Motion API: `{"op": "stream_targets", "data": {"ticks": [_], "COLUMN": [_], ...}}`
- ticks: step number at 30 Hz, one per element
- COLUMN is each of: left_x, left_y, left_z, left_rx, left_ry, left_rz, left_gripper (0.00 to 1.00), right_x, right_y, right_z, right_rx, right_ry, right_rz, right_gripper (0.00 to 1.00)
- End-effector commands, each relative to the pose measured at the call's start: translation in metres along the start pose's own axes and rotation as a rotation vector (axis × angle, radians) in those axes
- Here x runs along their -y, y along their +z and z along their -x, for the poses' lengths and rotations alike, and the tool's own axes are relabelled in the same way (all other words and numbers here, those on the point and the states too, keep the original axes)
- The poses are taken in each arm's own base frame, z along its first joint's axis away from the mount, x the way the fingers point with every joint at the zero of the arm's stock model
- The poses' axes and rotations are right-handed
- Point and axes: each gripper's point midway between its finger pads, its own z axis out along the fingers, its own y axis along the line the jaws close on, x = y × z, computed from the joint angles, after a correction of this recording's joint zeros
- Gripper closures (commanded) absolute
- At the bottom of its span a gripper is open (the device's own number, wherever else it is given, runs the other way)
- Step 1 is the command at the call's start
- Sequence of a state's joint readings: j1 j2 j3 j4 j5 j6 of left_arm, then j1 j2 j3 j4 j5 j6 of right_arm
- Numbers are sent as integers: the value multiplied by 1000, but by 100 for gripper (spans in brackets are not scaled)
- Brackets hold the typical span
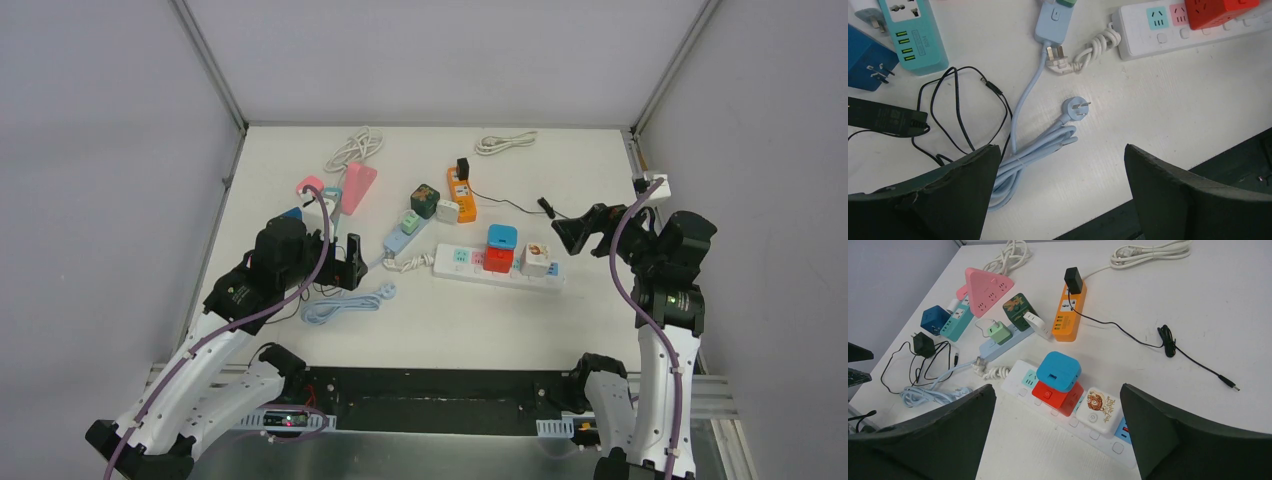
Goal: Pull the plug off the socket
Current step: Move the socket to the center of the board.
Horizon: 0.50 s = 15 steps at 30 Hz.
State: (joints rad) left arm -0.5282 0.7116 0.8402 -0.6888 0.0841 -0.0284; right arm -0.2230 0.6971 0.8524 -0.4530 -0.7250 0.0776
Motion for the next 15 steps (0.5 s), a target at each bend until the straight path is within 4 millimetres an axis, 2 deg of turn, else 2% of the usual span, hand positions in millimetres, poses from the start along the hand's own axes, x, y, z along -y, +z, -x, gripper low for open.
{"op": "stream_targets", "data": {"ticks": [1, 15], "left_x": [-1, 0], "left_y": [-2, -3], "left_z": [11, 11], "left_rx": [39, 39], "left_ry": [17, 16], "left_rz": [-2, -8], "left_gripper": [1, 1], "right_x": [2, 1], "right_y": [0, 2], "right_z": [8, 5], "right_rx": [29, 18], "right_ry": [-29, -28], "right_rz": [-5, 12], "right_gripper": [0, 0]}}
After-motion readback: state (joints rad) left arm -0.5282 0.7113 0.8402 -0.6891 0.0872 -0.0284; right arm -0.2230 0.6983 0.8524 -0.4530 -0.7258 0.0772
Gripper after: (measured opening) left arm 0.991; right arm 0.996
